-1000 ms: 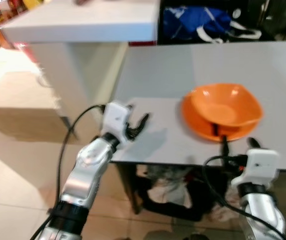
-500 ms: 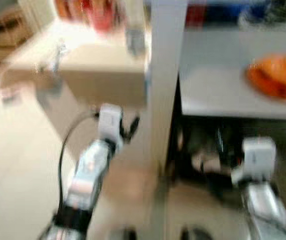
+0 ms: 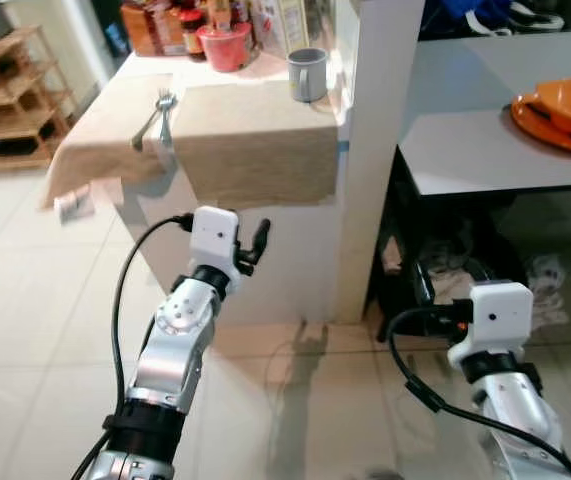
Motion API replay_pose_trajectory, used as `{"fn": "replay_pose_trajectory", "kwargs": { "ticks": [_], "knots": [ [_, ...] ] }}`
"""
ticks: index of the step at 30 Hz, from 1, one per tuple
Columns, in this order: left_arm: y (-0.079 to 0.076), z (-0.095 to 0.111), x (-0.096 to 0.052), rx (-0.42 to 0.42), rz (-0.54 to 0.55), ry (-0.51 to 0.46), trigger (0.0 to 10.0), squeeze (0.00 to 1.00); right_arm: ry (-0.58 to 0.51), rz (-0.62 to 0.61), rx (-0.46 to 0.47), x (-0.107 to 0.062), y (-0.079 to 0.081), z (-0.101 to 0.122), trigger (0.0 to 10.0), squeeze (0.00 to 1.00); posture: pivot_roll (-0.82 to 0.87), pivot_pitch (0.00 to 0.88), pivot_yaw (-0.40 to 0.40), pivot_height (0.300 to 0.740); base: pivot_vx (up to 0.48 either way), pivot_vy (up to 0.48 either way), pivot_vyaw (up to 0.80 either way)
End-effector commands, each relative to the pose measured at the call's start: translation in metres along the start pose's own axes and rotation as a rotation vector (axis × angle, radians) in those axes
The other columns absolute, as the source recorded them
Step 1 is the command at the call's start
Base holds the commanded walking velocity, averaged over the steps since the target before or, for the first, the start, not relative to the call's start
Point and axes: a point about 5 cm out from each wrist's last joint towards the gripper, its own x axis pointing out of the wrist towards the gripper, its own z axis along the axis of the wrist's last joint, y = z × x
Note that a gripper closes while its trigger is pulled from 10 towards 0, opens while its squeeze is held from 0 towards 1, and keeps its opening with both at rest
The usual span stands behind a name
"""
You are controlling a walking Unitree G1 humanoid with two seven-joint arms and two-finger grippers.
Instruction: Setting the table
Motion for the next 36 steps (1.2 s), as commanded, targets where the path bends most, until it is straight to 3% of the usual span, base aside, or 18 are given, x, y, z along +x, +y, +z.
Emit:
{"fn": "replay_pose_trajectory", "kwargs": {
  "ticks": [1,7,20,26,31,36],
  "knots": [
    [-0.008,0.006,0.005,0.028,-0.029,-0.019,10.0,0.0,0.004,-0.015,-0.012,0.0,-0.004,-0.001,10.0,0.0,-0.1,0.0,0.086,0.723,0.375,0.3,0.0],
    [-0.014,0.013,0.013,0.096,-0.056,-0.027,10.0,0.0,0.008,-0.007,-0.001,0.0,0.001,-0.004,10.0,0.0,-0.1,0.0,0.093,0.723,0.465,0.0,0.0],
    [-0.018,0.024,0.016,0.084,-0.066,-0.079,10.0,0.0,-0.021,0.004,-0.012,0.003,0.003,0.002,10.0,0.0,-0.1,0.0,0.095,0.723,0.48,0.0,0.0],
    [-0.015,0.039,0.022,0.094,-0.025,-0.111,10.0,0.0,-0.024,0.008,-0.013,0.003,0.005,0.003,10.0,0.0,-0.1,0.0,0.093,0.723,0.0,0.0,0.0],
    [-0.026,0.059,0.038,0.126,-0.07,-0.119,10.0,0.0,-0.02,0.011,-0.012,0.002,0.006,0.002,10.0,0.0,-0.1,0.0,0.1,0.723,0.0,0.0,0.0],
    [-0.031,0.058,0.043,0.113,-0.098,-0.084,10.0,0.0,-0.019,0.007,-0.009,0.003,0.007,0.001,10.0,0.0,-0.11,0.0,0.105,0.723,0.0,0.0,0.0]
  ]
}}
